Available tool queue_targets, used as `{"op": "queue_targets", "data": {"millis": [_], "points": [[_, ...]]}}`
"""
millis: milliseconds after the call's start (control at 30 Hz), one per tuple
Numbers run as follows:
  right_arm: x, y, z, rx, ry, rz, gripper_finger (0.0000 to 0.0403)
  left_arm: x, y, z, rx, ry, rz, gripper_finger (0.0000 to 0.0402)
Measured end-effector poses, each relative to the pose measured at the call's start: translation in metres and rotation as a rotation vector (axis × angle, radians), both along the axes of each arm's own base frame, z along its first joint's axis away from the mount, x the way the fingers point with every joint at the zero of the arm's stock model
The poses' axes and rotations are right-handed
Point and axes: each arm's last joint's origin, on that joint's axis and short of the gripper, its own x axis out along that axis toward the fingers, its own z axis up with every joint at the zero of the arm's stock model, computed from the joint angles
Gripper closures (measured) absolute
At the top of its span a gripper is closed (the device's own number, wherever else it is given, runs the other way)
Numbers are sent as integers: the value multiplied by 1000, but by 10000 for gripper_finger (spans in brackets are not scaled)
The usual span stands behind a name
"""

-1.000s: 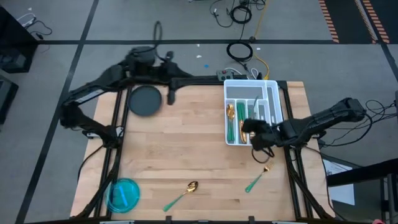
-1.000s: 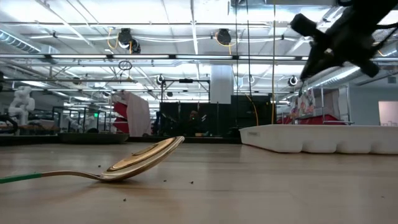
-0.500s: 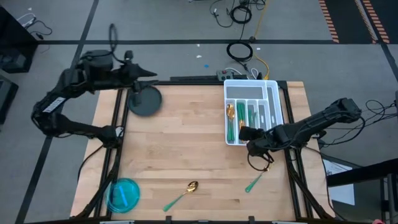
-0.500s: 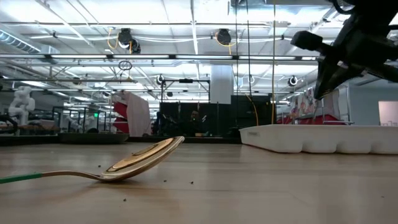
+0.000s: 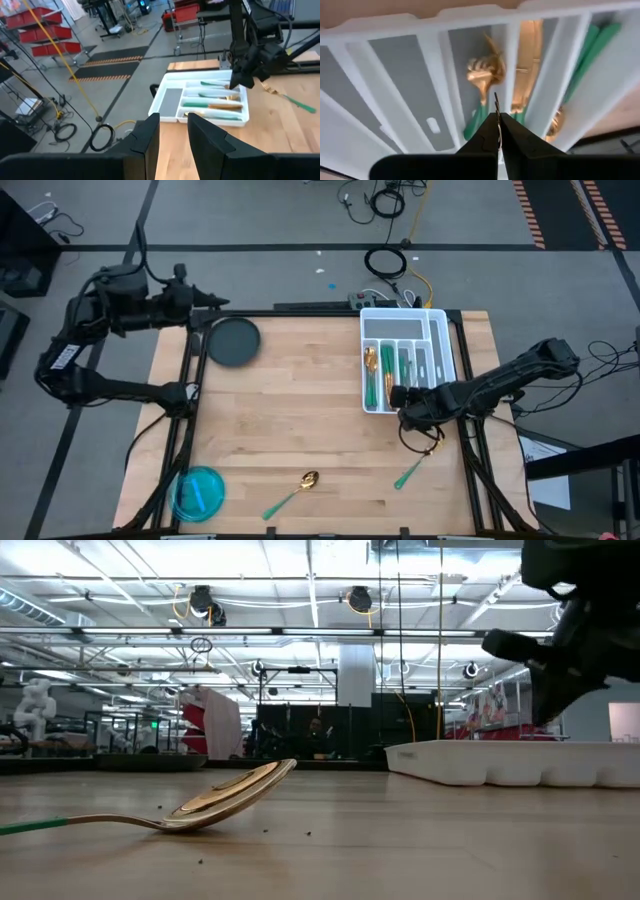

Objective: Sort silverware
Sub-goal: Put the green fork into the silverware tray

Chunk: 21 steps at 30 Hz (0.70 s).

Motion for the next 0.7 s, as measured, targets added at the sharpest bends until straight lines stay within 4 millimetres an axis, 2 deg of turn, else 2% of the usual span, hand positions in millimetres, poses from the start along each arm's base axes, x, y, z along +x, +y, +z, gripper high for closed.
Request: {"op": "queue_targets", "data": {"millis": [233,500,700], "points": [[-3,-8,-17,-18,61,17,403,-20,-7,-1,-2,9,5,292],[12,-16,-28,-75,47,64,403,-36,-13,1,-5,-27,11,292],[15,-19,-32,-90,85,70,403,-51,-18,-2,-56,-19,36,292]]}}
